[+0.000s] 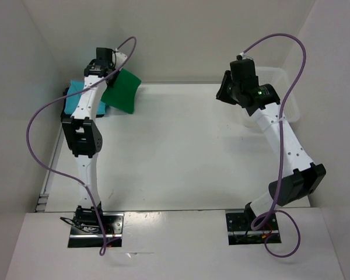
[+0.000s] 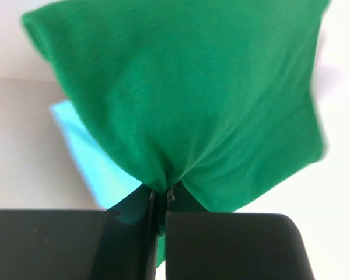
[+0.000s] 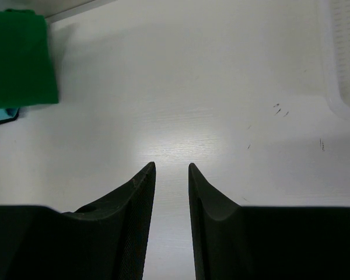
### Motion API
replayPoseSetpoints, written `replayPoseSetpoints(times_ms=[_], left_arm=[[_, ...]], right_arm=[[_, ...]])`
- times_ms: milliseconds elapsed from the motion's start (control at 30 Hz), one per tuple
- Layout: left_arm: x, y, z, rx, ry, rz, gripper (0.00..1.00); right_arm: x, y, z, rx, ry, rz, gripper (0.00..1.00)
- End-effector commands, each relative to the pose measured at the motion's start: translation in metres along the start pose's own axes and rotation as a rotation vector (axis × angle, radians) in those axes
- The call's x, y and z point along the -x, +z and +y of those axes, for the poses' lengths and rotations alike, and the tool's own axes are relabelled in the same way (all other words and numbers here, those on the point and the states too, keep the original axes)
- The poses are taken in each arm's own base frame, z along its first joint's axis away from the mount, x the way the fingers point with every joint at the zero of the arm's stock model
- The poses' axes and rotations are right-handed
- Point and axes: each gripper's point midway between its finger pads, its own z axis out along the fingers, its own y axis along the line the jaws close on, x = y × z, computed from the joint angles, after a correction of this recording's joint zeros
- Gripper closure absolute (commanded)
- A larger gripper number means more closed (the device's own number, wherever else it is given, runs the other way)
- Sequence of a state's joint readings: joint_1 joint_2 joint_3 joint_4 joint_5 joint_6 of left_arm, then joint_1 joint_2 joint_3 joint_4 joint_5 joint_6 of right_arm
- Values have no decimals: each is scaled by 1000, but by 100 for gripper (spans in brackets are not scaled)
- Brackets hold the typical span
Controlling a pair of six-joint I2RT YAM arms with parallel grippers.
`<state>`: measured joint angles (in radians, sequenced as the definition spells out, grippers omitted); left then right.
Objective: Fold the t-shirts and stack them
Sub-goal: Put the neatly folded tshirt into the corner of the board with the left arm
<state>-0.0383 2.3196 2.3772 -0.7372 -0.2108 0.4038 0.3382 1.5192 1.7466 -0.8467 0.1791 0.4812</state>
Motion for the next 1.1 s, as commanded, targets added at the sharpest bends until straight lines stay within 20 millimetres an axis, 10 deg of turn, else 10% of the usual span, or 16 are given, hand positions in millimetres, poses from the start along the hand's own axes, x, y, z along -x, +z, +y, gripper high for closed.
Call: replayPoseSetpoints(times_ms=[0, 367, 800, 967, 1067], left_arm=[[8, -15, 46, 110, 24, -15, 100], [-64, 4, 122, 120, -28, 102, 100], [-136, 59, 153, 140, -100, 198, 99], [-142, 61, 180, 290, -129, 203, 38], [-140, 45, 209, 421, -154, 205, 27]], right_arm=[[14, 0, 8, 20, -14, -53, 65], [11, 2, 6, 15, -25, -45, 65], [9, 17, 19, 41, -43, 19, 65], [7, 21, 20, 37, -47, 46, 63], [8, 19, 31, 59, -56, 40, 62]])
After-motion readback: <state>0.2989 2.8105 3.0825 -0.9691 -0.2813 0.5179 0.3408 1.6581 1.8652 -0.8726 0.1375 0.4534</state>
